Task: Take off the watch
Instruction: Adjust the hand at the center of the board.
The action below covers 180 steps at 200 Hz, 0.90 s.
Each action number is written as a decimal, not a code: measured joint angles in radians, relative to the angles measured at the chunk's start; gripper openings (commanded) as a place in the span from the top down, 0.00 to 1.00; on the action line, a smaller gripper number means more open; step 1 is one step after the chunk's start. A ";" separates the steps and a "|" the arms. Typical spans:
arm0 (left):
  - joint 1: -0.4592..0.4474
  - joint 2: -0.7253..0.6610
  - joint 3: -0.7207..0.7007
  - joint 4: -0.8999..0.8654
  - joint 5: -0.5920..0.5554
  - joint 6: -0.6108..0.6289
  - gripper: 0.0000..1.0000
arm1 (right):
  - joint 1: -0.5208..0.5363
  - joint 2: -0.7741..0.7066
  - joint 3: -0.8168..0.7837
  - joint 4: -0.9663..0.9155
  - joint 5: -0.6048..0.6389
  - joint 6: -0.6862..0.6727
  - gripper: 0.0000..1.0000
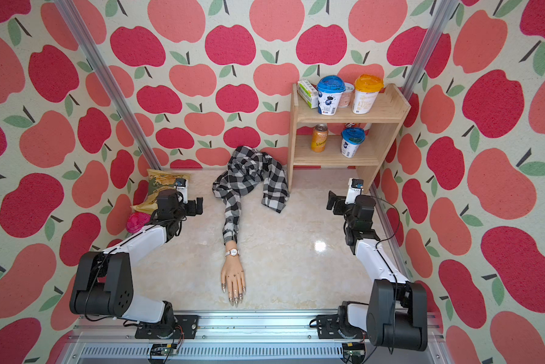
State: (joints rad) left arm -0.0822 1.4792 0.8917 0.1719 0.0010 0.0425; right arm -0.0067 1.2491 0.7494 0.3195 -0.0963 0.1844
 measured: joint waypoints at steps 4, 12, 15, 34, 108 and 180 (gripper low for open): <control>-0.010 0.001 0.036 -0.047 -0.009 -0.008 0.03 | -0.003 0.000 0.026 -0.033 -0.016 0.016 0.00; -0.027 0.006 0.100 -0.130 -0.024 -0.027 0.02 | -0.003 0.001 0.073 -0.096 -0.047 0.046 0.00; -0.035 0.009 0.125 -0.165 -0.029 -0.034 0.02 | 0.003 0.001 0.086 -0.116 -0.054 0.052 0.00; -0.088 0.032 0.272 -0.366 -0.068 -0.090 0.02 | 0.101 -0.006 0.147 -0.249 -0.047 0.068 0.00; -0.216 -0.022 0.349 -0.906 -0.046 -0.324 0.02 | 0.804 0.085 0.446 -0.783 0.326 0.205 0.02; -0.158 -0.205 0.324 -1.126 0.019 -0.438 0.02 | 1.222 0.578 0.911 -1.258 0.554 0.558 0.02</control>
State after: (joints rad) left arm -0.2405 1.2743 1.2156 -0.9543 0.0200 -0.3954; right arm 1.2152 1.8275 1.6600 -0.9386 0.4572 0.7429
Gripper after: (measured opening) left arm 0.976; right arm 0.983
